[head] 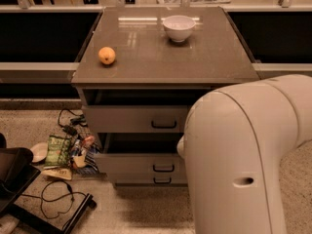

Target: Open middle drawer

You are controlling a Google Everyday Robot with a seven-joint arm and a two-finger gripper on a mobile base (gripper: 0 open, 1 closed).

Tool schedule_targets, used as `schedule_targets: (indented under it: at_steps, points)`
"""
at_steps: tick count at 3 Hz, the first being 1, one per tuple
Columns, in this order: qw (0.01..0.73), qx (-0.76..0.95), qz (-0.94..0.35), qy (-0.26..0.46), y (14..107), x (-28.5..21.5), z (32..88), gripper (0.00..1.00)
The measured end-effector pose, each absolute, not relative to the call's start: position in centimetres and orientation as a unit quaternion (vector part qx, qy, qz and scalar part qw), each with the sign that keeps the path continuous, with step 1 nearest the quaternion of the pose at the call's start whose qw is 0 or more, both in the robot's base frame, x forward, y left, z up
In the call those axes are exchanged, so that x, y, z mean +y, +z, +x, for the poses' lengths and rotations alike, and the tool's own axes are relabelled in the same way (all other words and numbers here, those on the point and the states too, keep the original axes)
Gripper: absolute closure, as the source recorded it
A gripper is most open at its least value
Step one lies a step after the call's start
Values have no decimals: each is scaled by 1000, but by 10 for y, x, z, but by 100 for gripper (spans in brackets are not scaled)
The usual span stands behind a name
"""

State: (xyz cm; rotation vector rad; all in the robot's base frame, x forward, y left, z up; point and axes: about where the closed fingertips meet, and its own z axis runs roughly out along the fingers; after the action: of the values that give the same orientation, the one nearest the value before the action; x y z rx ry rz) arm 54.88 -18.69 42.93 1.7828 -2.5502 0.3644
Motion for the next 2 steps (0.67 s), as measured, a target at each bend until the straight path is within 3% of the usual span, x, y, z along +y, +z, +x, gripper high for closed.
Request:
schedule_targets:
  at_steps: [2]
  points:
    - [3,-848,521,99,482,-193,477,96]
